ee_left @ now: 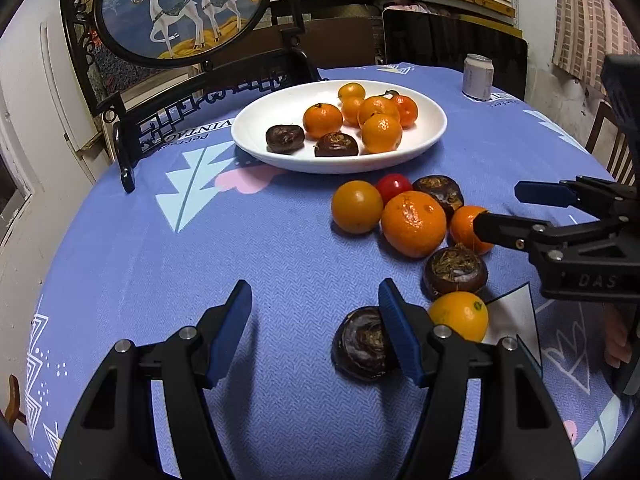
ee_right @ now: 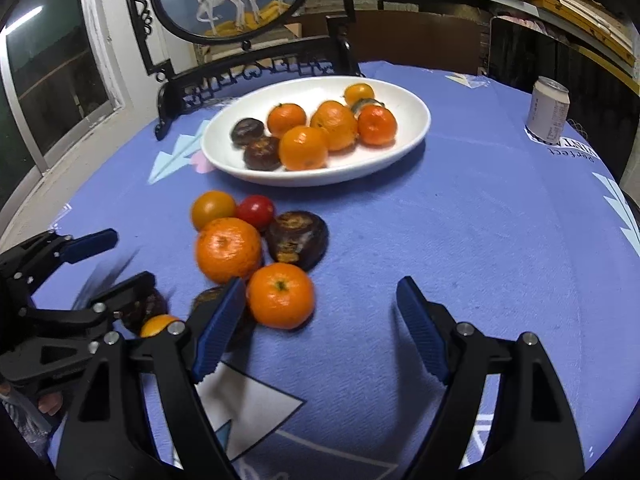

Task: Organize fruits
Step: 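Move both open grippers back toward the remaining fruit, then grasp a water chestnut with the left gripper while the right grasps a mandarin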

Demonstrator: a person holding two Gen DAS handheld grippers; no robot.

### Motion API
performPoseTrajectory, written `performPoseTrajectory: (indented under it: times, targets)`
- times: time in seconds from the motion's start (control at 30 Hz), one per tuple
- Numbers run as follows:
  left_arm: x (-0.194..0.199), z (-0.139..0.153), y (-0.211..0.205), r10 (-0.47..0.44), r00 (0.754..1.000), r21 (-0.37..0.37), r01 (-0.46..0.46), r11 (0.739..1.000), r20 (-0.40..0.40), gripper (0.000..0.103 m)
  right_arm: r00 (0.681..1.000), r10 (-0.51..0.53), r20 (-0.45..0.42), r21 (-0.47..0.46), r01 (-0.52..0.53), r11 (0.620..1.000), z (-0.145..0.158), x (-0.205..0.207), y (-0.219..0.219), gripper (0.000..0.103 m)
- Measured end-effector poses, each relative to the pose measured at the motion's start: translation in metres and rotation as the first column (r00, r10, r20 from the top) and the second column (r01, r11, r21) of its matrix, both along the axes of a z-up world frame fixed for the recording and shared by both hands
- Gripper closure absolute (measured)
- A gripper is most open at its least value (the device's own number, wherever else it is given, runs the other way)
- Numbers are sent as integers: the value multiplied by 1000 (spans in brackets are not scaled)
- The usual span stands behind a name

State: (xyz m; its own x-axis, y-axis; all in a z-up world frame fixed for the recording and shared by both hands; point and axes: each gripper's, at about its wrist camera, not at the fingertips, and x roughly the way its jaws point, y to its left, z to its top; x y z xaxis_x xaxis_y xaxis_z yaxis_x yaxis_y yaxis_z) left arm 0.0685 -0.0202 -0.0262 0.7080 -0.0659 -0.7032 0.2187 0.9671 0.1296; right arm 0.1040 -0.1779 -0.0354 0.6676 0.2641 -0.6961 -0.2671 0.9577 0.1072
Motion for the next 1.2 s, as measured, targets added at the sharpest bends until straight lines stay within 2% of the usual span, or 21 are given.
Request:
performPoseTrajectory:
  times: [0.1, 0.17, 0.23, 0.3, 0.37, 0.43, 0.53, 0.6, 0.77, 0.83, 0.9, 0.97, 1.0, 1.1, 1.2]
  targets:
    - [1, 0, 1, 16, 1000, 18, -16, 1000, 10, 28, 1000, -4, -18, 28, 5, 1000, -1, 3, -6, 22]
    - [2, -1, 4, 41, 999, 34, -42, 999, 20, 13, 1000, -23, -8, 29, 23, 999, 2, 3, -11, 22]
    - [4, 0, 8, 78, 996, 52, -79, 995, 34, 10, 999, -51, 7, 25, 51, 998, 4, 2, -17, 22]
    - [7, 2, 16, 119, 992, 54, -121, 991, 41, 10, 996, -88, 30, 7, 88, 996, 8, 0, -23, 22]
    - [8, 5, 26, 139, 990, 9, -139, 990, 35, 10, 995, -87, 39, 19, 87, 996, 10, -1, -25, 22]
    - [6, 10, 30, 118, 992, -39, -117, 992, 37, 10, 999, -41, 35, 40, 40, 998, 11, -4, -19, 22]
    - [0, 14, 25, 84, 995, -32, -82, 996, 60, 10, 999, 5, 38, -8, -4, 1000, 7, -8, -5, 22]
    - [-3, 13, 22, 70, 996, -24, -69, 997, 61, 10, 999, 20, 25, -33, -19, 999, 2, -7, 0, 28]
    - [-11, 11, 20, 34, 998, -31, -33, 999, 51, 10, 999, 41, 20, -20, -40, 999, 0, -6, 3, 33]
    - [-14, 10, 20, 12, 999, -46, -10, 999, 41, 10, 998, 56, 17, -5, -56, 998, -1, -9, 5, 40]
    - [-16, 8, 19, -4, 1000, -51, 6, 999, 30, 10, 997, 80, -2, -4, -80, 997, -4, -9, 10, 53]
    - [-17, 4, 16, -29, 1000, -46, 30, 998, 11, 10, 996, 92, -19, 9, -92, 996, -7, -8, 12, 57]
    - [-17, 2, 13, -43, 999, -42, 43, 998, 1, 10, 994, 100, -36, 25, -99, 995, -9, -5, 12, 64]
    - [-18, -3, 4, -70, 997, -9, 70, 998, -14, 10, 994, 104, -44, 41, -102, 994, -10, -5, 13, 64]
    - [-15, -5, 7, -76, 997, -35, 74, 997, -33, 10, 996, 85, -29, 18, -84, 996, -6, -6, 12, 65]
